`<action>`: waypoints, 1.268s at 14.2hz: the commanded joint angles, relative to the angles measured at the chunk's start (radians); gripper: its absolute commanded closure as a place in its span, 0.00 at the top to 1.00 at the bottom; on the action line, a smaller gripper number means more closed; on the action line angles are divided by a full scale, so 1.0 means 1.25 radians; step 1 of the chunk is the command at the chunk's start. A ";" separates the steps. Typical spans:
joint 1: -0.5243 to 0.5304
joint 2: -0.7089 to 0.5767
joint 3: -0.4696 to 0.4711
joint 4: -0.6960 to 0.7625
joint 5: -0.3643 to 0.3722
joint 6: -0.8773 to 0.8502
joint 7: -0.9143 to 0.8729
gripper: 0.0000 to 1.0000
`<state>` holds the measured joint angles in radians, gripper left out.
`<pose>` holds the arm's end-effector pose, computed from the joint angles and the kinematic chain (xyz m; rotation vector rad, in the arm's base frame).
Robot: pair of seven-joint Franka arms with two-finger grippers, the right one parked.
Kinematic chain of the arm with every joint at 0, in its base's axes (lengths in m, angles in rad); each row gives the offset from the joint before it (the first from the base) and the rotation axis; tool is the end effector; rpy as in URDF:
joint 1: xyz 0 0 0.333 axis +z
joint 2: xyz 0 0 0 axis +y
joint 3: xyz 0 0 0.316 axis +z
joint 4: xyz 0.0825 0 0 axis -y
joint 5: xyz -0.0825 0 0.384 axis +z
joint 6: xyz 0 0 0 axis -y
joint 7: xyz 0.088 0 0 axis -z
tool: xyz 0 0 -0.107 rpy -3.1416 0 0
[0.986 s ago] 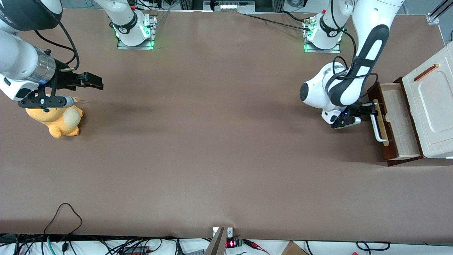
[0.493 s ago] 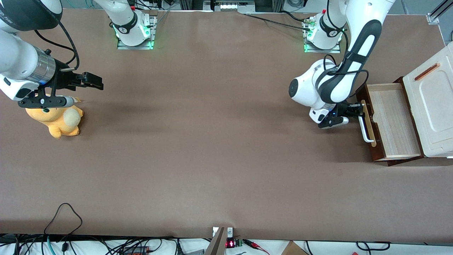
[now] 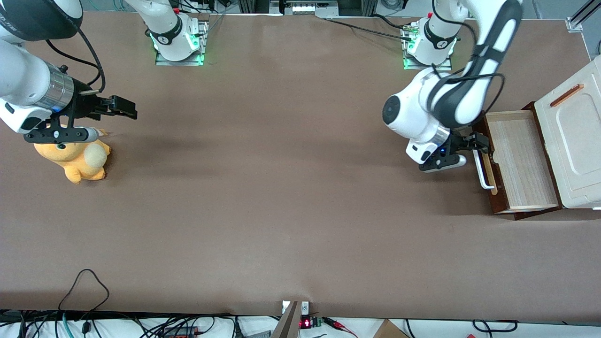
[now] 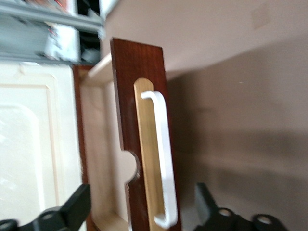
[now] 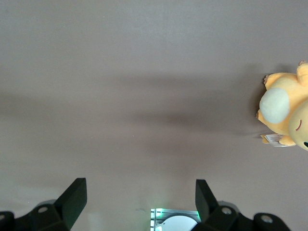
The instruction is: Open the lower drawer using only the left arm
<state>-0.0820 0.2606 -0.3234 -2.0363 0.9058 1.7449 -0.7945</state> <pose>0.5298 -0.1456 0.3137 -2.2578 0.0464 -0.0240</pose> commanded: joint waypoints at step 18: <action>0.079 -0.166 0.221 0.375 -0.750 -0.105 0.619 1.00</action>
<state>0.0033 0.0585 -0.0631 -1.5824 0.0368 1.6279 -0.0895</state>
